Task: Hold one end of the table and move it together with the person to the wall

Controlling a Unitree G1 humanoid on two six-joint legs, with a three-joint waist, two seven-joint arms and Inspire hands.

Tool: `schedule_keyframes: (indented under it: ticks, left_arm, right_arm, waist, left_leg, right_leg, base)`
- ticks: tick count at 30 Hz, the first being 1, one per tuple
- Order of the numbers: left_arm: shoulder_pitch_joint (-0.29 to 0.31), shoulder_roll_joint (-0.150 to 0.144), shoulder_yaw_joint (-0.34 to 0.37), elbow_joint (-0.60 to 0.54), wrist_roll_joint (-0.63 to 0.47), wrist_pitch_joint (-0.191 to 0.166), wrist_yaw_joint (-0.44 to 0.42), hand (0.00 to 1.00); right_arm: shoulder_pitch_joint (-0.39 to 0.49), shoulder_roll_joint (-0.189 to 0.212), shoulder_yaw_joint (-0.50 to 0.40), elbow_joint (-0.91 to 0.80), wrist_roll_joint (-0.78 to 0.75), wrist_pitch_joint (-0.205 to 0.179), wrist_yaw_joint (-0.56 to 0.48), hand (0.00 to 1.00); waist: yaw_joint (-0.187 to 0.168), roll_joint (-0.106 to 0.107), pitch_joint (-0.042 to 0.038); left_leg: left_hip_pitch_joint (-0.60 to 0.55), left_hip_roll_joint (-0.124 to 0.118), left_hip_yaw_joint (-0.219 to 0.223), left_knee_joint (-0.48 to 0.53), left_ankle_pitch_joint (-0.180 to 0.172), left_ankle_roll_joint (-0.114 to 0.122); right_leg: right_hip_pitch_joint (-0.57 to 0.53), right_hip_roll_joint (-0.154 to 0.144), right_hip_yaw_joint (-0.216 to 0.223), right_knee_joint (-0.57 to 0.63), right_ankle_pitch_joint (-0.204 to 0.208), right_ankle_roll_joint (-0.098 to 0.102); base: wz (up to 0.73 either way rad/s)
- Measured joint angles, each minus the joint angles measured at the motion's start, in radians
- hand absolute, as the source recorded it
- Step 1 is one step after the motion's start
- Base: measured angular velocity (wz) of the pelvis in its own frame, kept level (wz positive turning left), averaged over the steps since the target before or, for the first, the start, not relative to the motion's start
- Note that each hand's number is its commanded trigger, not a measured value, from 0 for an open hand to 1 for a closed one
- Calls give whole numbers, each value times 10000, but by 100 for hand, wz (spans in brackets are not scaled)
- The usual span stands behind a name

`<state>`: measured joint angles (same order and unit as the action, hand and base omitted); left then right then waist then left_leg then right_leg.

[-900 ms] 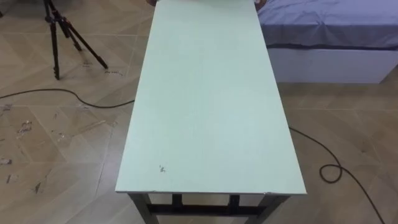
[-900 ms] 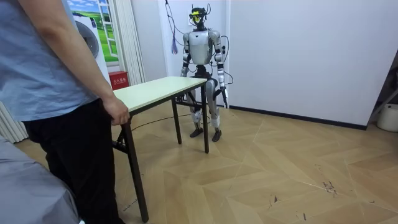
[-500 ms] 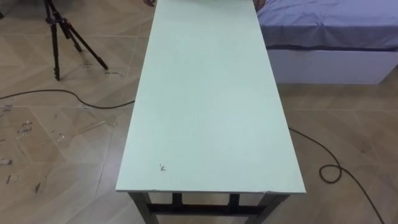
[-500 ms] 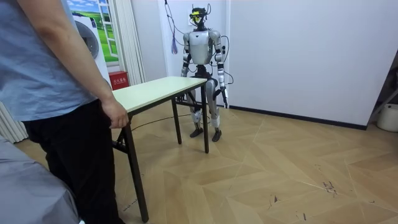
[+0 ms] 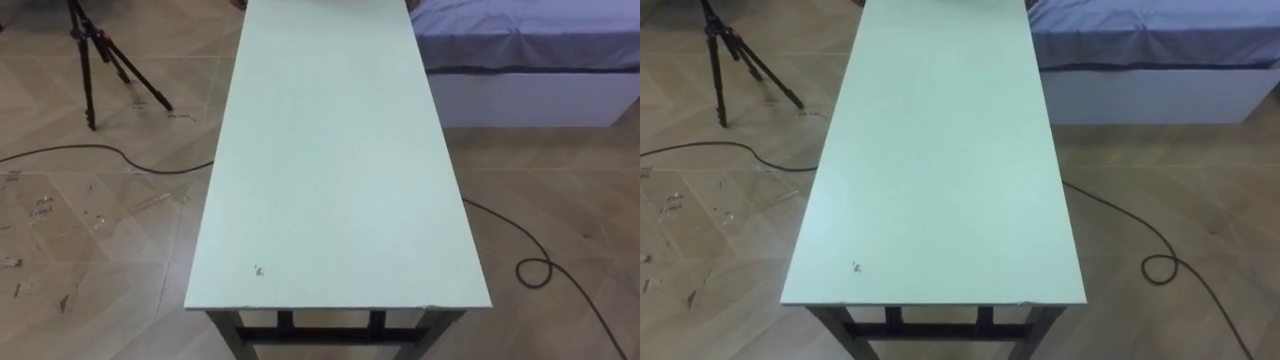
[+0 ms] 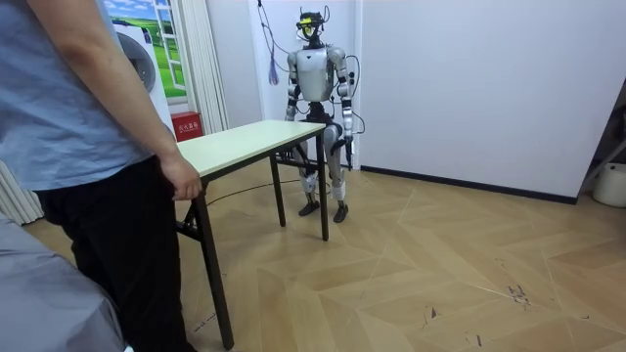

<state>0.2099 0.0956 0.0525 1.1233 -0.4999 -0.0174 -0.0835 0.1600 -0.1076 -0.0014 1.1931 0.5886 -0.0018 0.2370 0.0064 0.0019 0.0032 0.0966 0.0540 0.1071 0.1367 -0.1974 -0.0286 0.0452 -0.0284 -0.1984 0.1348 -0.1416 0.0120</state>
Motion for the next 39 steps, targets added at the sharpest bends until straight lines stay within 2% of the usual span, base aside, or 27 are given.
schedule_keyframes:
  ticks: [2,6,9,13,15,17,19,21,23,27,29,32,39]
  left_arm:
    - [42,37,-210,-545,-531,218,-329,0]
    - [-11,73,-462,-887,-1270,248,-808,0]
    - [156,170,-1141,-1693,-1697,244,-1050,0]
    - [700,531,-1859,-3085,-2246,268,-1423,0]
    - [715,614,-2308,-3590,-2834,276,-1551,0]
    - [825,744,-2907,-5039,-3792,285,-1733,0]
    - [1068,753,-3241,-5644,-4316,405,-1662,0]
    - [1380,914,-3638,-6446,-4536,419,-1769,0]
    - [1401,960,-3930,-7426,-4724,427,-2000,0]
    - [1190,961,-4137,-8305,-4807,445,-2376,0]
    - [1208,1078,-4403,-9041,-5247,587,-2364,0]
    - [1211,1296,-4590,-9236,-5896,821,-2305,0]
    - [1147,1493,-4731,-9330,-6159,845,-2233,0]
  right_arm:
    - [199,-14,20,-839,297,236,81,0]
    - [322,-82,233,-1857,462,252,369,0]
    - [796,-195,650,-3208,706,248,560,0]
    - [1417,-183,1080,-4730,1507,250,977,0]
    - [1535,-196,1470,-5236,2022,250,1081,0]
    - [1715,-224,1979,-6247,2657,250,1289,0]
    - [1768,-224,2307,-6907,3017,249,1620,0]
    - [1751,-252,2572,-7233,3390,257,1911,0]
    - [1751,-425,2870,-7761,3851,286,1998,0]
    - [1694,-581,2970,-8137,3933,385,2251,0]
    - [1687,-685,3137,-8167,4108,394,2251,0]
    - [1667,-975,3573,-8424,4507,469,2242,0]
    - [1474,-1603,4068,-9035,4651,462,2131,0]
  waist:
    - [-3,15,-13]
    - [11,2,-11]
    - [12,-7,-16]
    - [-5,-9,-19]
    - [-24,5,2]
    - [-25,45,18]
    - [-60,98,74]
    - [-98,98,73]
    - [-97,79,89]
    - [-119,21,61]
    - [-258,15,55]
    - [-308,39,69]
    - [-337,39,75]
  left_leg:
    - [-159,0,-1,25,0,0]
    - [-195,-4,-7,81,0,0]
    - [-182,0,-12,93,0,0]
    - [-161,0,-6,123,0,0]
    - [-193,-3,-36,143,0,0]
    - [-323,-6,-49,175,0,0]
    - [-316,-9,-50,170,0,0]
    - [-315,-4,-51,179,0,0]
    - [-345,-5,-54,183,1,1]
    - [-327,1,-34,243,1,2]
    - [-341,2,-31,262,1,2]
    - [-333,5,-26,277,1,1]
    - [-323,10,-15,292,1,1]
  right_leg:
    - [-139,-6,-18,29,3,-4]
    - [-129,-18,-69,54,7,-6]
    - [-112,-18,-77,47,4,-9]
    - [-104,-19,-96,43,-1,-15]
    - [-117,-44,-238,80,0,-15]
    - [-270,-71,-253,192,-1,-15]
    - [-260,-73,-253,206,1,-17]
    - [-250,-74,-266,238,1,-17]
    - [-277,-82,-293,238,0,-17]
    - [-264,-79,-271,260,-2,-20]
    - [-259,-76,-273,268,-2,-22]
    - [-281,-77,-266,342,-13,-39]
    - [-275,-77,-268,360,-12,-44]
  base:
    - [2]
    - [4]
    - [1]
    - [1]
    - [11]
    - [9]
    - [0]
    - [5]
    - [8]
    - [-1]
    - [0]
    - [0]
    - [0]
